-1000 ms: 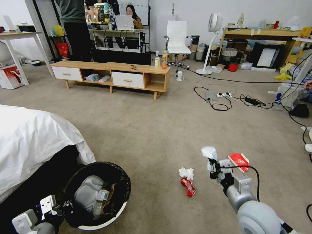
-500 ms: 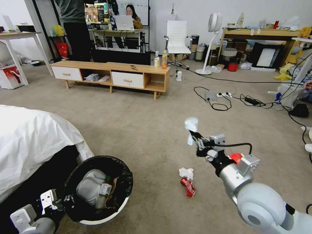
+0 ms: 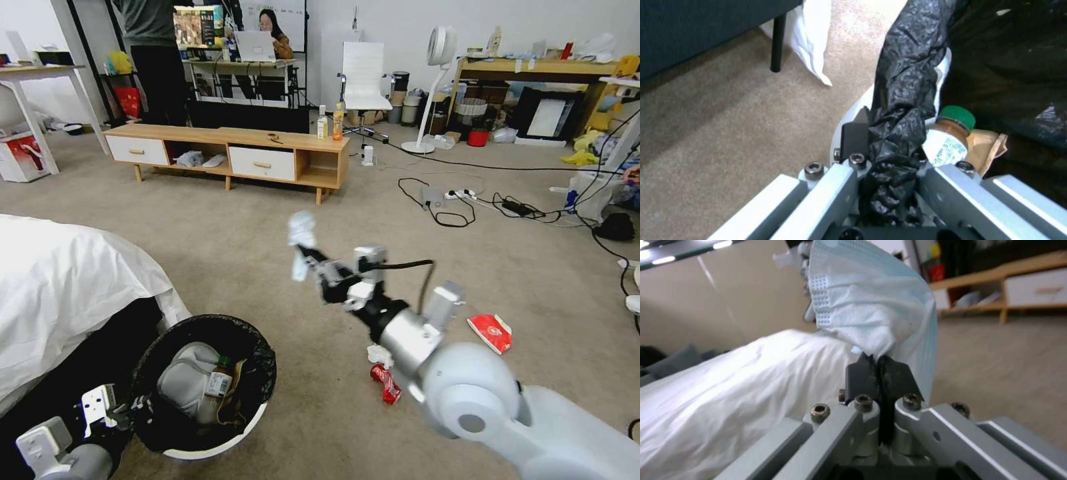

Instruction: Pick up the trash bin and place the garbage on the floor into it.

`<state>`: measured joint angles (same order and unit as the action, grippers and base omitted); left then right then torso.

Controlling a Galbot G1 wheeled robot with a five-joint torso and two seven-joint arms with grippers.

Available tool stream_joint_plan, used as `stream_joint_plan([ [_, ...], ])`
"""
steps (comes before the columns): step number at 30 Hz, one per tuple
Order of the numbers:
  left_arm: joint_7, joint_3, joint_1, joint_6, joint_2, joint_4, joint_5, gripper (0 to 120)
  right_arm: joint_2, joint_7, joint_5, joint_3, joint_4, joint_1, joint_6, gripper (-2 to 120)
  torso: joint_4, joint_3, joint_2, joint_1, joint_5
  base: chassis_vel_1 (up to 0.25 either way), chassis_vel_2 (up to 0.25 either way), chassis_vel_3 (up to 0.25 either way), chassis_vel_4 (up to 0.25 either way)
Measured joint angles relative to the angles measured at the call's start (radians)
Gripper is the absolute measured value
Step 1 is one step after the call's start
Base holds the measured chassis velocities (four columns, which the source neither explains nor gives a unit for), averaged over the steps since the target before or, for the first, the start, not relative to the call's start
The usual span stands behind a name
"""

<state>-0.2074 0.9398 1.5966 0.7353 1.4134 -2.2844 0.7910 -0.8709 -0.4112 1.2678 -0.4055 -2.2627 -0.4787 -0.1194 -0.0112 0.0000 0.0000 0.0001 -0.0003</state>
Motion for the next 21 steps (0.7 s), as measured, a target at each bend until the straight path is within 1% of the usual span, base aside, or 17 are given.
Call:
stream_joint_plan([
  [1,0.0,0.0,-0.001,0.0,-0.002,0.0,0.001,1,-0.017,-0.01,0.013,-0.037,0.01,0.02,-0.004,0,-0.0001,0.0,0.0,0.0,0.0001,0.0,0.0,0.0,0.0],
  [2,0.0,0.0,-0.001,0.0,-0.002,0.0,0.001,1,-0.017,-0.01,0.013,-0.037,0.01,0.02,-0.004,0,-0.0001,0.0,0.0,0.0,0.0001,0.0,0.0,0.0,0.0],
  [4,-0.001,0.0,-0.004,0.0,-0.003,0.0,0.003,1,-0.049,-0.035,0.036,-0.091,0.025,0.051,-0.016,0,0.0001,0.0,0.0,0.0,0.0001,0.0,0.0,0.0,0.0],
  [8,-0.001,0.0,-0.005,0.0,-0.005,0.001,0.004,1,-0.07,-0.055,0.052,-0.135,0.039,0.074,-0.029,0,0.0001,0.0,0.0,0.0,0.0,0.0,0.0,0.0,0.0],
  [13,-0.001,0.003,-0.009,0.0,-0.011,0.001,0.008,1,-0.1,-0.084,0.07,-0.228,0.074,0.118,-0.086,0,0.0,0.0,0.0,0.0,0.0001,0.0,0.0,0.0,0.0],
  [21,-0.001,0.006,-0.011,0.0,-0.012,-0.002,0.013,1,-0.14,-0.116,0.077,-0.294,0.113,0.145,-0.122,0,0.0,0.0,0.0,0.0,0.0002,0.0,0.0,0.0,0.0],
])
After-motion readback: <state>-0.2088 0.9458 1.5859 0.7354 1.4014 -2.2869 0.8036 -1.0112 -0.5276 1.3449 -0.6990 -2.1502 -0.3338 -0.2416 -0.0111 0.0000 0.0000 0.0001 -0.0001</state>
